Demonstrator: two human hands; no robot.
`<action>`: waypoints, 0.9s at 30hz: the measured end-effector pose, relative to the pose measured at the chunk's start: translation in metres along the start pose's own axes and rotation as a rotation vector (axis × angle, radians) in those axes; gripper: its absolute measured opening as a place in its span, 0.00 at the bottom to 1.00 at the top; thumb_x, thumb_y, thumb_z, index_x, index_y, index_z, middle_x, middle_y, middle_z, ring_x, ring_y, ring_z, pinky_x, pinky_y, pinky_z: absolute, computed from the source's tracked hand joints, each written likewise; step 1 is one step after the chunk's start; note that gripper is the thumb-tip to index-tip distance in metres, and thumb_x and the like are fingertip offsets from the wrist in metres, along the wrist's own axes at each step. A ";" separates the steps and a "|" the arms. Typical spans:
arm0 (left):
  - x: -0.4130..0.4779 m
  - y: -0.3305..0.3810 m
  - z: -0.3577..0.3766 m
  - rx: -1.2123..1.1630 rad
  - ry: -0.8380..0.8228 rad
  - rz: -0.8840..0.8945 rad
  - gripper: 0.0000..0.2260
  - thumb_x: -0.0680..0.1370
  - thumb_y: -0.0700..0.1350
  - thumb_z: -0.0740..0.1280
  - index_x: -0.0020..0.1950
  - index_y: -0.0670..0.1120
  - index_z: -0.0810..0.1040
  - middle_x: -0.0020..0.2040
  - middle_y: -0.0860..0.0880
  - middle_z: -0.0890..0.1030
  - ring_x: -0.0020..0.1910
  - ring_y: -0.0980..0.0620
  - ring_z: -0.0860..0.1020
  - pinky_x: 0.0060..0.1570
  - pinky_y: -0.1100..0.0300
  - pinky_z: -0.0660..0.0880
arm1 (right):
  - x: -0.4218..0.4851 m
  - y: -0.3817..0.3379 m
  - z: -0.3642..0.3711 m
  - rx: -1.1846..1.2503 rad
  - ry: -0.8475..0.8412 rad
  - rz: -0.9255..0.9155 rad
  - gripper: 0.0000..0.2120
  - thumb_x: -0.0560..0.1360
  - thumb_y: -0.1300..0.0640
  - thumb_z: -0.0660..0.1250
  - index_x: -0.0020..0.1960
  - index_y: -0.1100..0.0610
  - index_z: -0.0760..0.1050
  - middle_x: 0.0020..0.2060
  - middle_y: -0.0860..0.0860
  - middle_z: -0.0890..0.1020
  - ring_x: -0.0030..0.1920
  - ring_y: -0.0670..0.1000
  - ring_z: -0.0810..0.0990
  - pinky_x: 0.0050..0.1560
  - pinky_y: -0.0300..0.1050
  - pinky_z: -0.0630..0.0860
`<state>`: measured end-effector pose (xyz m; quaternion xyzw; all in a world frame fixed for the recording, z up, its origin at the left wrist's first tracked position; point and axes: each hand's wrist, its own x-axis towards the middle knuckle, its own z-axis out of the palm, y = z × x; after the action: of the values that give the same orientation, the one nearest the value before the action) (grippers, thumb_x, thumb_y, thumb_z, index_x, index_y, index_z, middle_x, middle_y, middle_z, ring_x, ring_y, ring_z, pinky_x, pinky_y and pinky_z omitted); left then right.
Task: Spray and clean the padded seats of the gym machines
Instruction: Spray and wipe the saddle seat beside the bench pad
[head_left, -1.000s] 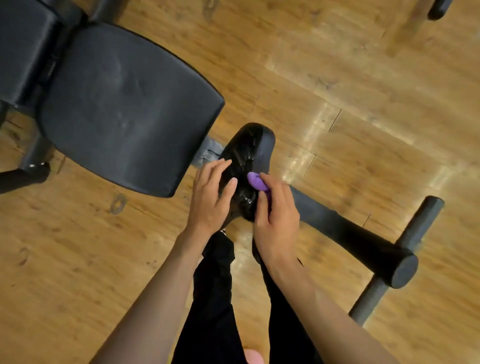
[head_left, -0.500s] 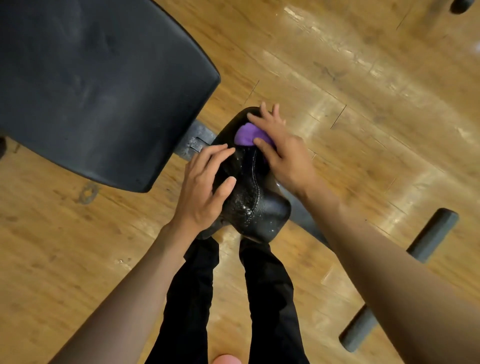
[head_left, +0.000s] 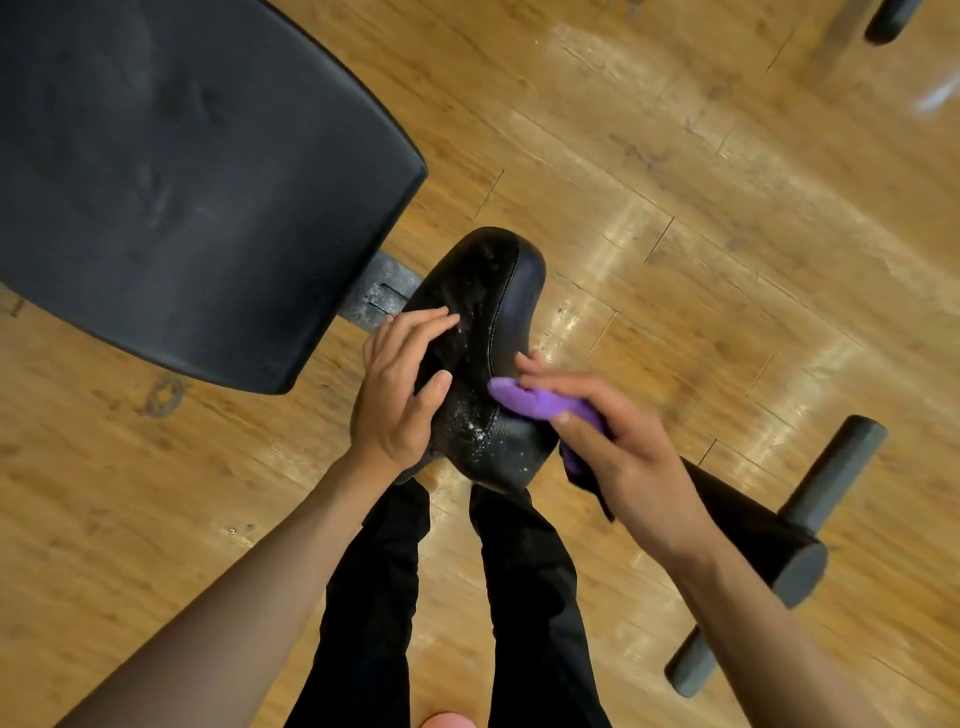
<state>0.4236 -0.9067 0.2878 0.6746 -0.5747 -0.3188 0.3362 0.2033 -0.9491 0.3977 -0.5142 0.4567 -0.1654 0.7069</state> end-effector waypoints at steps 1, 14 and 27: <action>0.001 0.000 0.001 -0.014 0.000 0.000 0.28 0.80 0.57 0.51 0.69 0.41 0.76 0.67 0.46 0.76 0.67 0.47 0.74 0.65 0.37 0.67 | -0.004 -0.002 0.001 -0.028 -0.011 -0.034 0.16 0.81 0.67 0.60 0.64 0.56 0.78 0.69 0.45 0.77 0.75 0.45 0.67 0.76 0.46 0.63; 0.003 -0.004 0.006 -0.088 0.023 -0.010 0.35 0.81 0.65 0.48 0.68 0.40 0.76 0.65 0.45 0.76 0.67 0.44 0.74 0.64 0.35 0.68 | 0.176 0.052 -0.020 -0.524 0.187 -0.270 0.15 0.81 0.66 0.58 0.63 0.60 0.78 0.75 0.59 0.67 0.79 0.59 0.54 0.80 0.47 0.48; 0.002 -0.008 0.005 -0.107 0.009 -0.024 0.32 0.80 0.62 0.51 0.68 0.39 0.76 0.65 0.44 0.75 0.66 0.46 0.74 0.63 0.37 0.70 | 0.016 -0.005 0.015 -0.201 0.094 0.012 0.17 0.81 0.67 0.60 0.66 0.55 0.78 0.68 0.45 0.78 0.73 0.42 0.70 0.76 0.51 0.65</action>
<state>0.4245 -0.9082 0.2783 0.6639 -0.5470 -0.3501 0.3707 0.2254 -0.9538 0.3955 -0.5713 0.5068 -0.1384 0.6306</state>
